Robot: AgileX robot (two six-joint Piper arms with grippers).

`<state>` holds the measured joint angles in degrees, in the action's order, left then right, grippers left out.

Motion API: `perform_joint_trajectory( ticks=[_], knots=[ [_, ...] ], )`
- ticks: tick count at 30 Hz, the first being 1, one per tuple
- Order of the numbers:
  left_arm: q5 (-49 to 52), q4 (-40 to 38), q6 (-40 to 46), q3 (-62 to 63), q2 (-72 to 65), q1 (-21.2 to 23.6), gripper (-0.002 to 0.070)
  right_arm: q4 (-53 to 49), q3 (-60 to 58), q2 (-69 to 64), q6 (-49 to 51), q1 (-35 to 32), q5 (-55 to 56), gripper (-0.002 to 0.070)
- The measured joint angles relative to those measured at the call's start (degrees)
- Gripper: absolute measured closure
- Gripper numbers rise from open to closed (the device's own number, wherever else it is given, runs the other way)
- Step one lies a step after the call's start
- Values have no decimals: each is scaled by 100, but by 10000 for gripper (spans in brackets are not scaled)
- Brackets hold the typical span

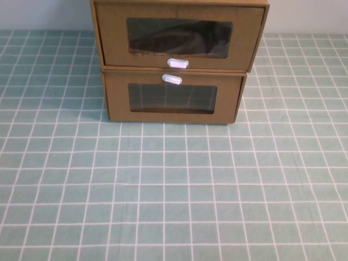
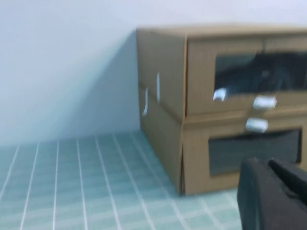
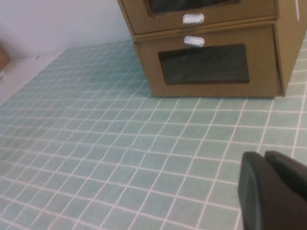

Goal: Close the shoe box

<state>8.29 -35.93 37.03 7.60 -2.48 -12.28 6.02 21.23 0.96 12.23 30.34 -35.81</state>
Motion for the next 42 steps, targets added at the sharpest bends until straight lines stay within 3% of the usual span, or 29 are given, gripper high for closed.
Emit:
perform_joint_trajectory(
  ticks=[7,11,23,28,31,34,38,42],
  knots=[
    [-676,-22,32,-888,0,0,680,-2,-1520,0,0,0,2347,687],
    [-723,-72,37,-911,0,0,680,-2,-2136,0,0,0,3011,687],
    [-723,-106,37,-911,0,0,680,-2,-2275,0,0,0,1641,687],
    [-723,-109,37,-911,0,0,680,-29,-2275,0,0,0,1592,687],
    [-723,-109,45,-911,0,0,680,-632,-2275,0,-10,-46,1592,687],
    [-723,-109,45,-911,0,0,680,-1030,-2275,0,0,-623,1696,687],
    [-723,-109,45,-911,0,0,680,-1054,-2275,0,0,-2010,1772,687],
    [-723,-109,45,-911,0,0,680,-685,-2275,0,-135,-2674,1712,687]
  ],
)
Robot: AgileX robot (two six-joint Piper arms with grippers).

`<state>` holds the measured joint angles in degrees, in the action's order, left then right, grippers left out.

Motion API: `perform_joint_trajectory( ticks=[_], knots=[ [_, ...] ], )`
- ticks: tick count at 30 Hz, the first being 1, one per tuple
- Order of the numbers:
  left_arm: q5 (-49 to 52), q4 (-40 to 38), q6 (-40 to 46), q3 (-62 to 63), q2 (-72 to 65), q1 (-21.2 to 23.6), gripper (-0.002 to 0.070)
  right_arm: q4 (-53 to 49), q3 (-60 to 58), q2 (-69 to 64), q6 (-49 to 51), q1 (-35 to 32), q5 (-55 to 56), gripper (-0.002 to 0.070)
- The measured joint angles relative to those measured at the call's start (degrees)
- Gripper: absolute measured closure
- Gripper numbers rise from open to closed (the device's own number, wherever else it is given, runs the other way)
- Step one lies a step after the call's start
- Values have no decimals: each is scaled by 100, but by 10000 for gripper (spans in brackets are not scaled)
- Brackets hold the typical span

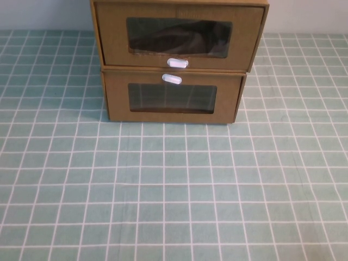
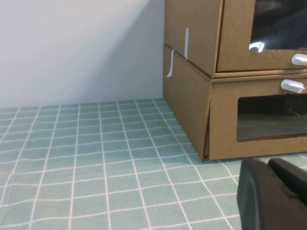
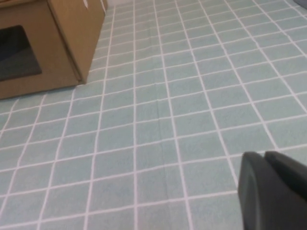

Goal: Close the shoe box

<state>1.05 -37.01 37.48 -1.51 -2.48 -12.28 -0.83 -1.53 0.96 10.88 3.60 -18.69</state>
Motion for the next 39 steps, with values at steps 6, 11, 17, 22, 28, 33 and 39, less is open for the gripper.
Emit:
perform_joint_trajectory(
  ticks=[6,11,17,22,28,33,39],
  knots=[
    [0,0,0,0,0,0,680,1058,0,0,-1054,-48,-133,687],
    [0,0,0,0,0,0,680,1201,0,0,-1443,-48,-146,687],
    [0,0,0,0,0,0,680,1222,0,0,-1505,-48,-146,687],
    [0,0,0,0,0,0,680,1231,0,0,-1505,-48,-146,687],
    [0,0,0,0,0,0,680,1235,0,0,-1505,-48,-146,687],
    [0,44,0,0,0,0,680,1235,0,0,-1505,-48,-146,687],
    [291,2320,-1568,0,133,155,680,1244,0,0,-1505,-48,-146,687]
  ],
)
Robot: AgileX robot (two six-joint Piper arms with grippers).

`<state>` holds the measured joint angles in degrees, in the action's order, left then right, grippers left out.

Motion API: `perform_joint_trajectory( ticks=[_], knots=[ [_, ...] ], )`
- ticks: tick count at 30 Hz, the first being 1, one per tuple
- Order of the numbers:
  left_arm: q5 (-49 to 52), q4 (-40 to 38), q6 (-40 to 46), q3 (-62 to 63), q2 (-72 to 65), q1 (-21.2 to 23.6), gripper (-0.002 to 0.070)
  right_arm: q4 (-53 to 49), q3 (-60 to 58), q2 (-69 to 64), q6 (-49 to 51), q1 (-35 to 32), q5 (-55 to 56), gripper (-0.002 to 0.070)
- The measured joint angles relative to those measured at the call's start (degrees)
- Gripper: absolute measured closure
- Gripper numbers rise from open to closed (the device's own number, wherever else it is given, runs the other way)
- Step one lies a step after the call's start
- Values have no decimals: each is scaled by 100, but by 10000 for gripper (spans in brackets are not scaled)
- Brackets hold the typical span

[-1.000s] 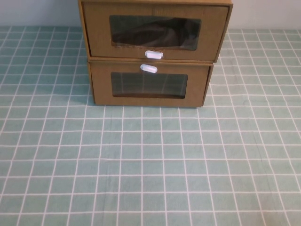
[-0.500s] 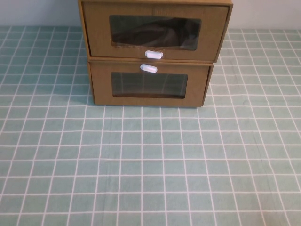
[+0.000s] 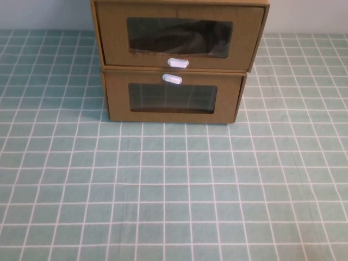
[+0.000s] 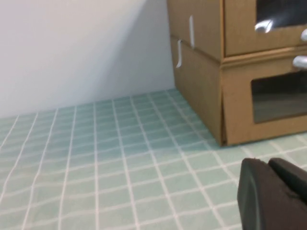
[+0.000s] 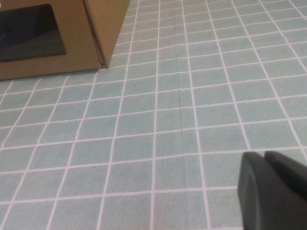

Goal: Close the shoe box

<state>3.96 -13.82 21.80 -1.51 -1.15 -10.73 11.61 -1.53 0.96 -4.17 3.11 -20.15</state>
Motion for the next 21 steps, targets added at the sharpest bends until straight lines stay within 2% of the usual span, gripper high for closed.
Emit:
perform_joint_trajectory(
  ticks=[2,5,10,21],
  knots=[
    [324,698,-836,0,114,181,680,0,0,0,0,0,0,687],
    [897,1144,-1318,0,161,432,680,0,0,0,0,0,-9,687],
    [1642,1260,-1485,0,171,496,680,0,0,0,0,0,-9,687],
    [1676,1260,-1503,0,183,509,680,0,0,0,0,0,-9,687]
  ],
)
